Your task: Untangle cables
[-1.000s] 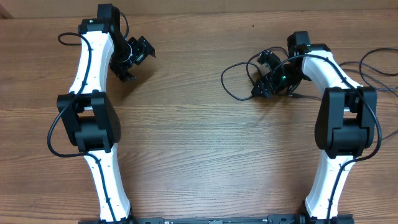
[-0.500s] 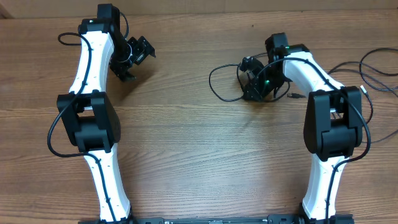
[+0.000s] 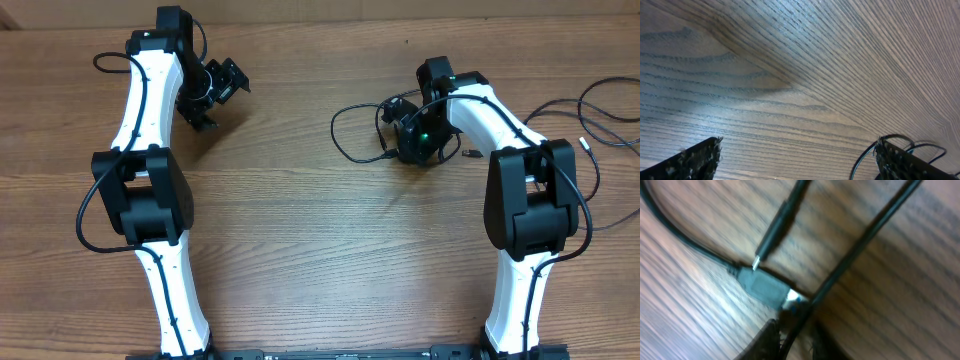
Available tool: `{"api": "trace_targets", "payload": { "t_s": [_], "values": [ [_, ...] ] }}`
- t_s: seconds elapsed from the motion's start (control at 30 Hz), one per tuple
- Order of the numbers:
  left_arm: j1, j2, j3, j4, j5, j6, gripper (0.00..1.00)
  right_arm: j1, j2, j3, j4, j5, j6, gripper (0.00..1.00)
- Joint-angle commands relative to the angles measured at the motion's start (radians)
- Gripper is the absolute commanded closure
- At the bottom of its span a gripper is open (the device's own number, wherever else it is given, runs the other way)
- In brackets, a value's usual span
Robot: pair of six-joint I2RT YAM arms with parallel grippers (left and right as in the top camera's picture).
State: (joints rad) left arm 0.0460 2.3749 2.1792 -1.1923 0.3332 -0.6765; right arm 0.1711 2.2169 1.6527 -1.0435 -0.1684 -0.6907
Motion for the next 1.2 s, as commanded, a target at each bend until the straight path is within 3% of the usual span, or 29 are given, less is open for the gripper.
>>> {"api": "trace_targets", "payload": {
  "t_s": [0.0, 0.27, 0.53, 0.6, 0.77, 0.8, 0.87, 1.03, 1.17],
  "values": [
    [-0.001, -0.007, -0.006, -0.001, -0.004, 0.023, 0.0, -0.007, 0.031, -0.032, -0.021, 0.082, 0.008, 0.94],
    [-0.001, -0.007, -0.006, -0.001, -0.003, 0.023, 0.0, -0.006, 0.021, 0.092, -0.141, 0.052, 0.008, 0.96],
    [-0.001, -0.007, -0.006, -0.001, -0.004, 0.023, 0.0, 0.014, 0.022, 0.143, -0.093, -0.143, 0.016, 0.95],
    [-0.001, -0.007, -0.006, -0.001, -0.003, 0.023, 0.0, 0.017, 0.022, 0.14, -0.066, -0.164, 0.071, 0.85],
    [-0.001, -0.007, -0.006, -0.001, -0.004, 0.023, 0.0, 0.02, 0.022, 0.13, -0.047, -0.174, 0.197, 0.84],
    [-0.001, -0.007, -0.006, -0.001, -0.004, 0.023, 0.0, 0.02, 0.022, 0.126, -0.045, -0.182, 0.197, 0.81],
    [-0.001, -0.007, -0.006, -0.001, -0.004, 0.023, 0.01, 0.019, 0.022, 0.118, -0.04, -0.202, 0.197, 0.64],
    [-0.001, -0.007, -0.006, -0.001, -0.003, 0.023, 0.0, 0.02, 0.022, 0.071, 0.015, -0.223, 0.196, 0.44],
    [-0.001, -0.007, -0.006, -0.001, -0.004, 0.023, 0.0, 0.031, 0.022, 0.025, 0.06, -0.238, 0.177, 0.36]
  ]
}}
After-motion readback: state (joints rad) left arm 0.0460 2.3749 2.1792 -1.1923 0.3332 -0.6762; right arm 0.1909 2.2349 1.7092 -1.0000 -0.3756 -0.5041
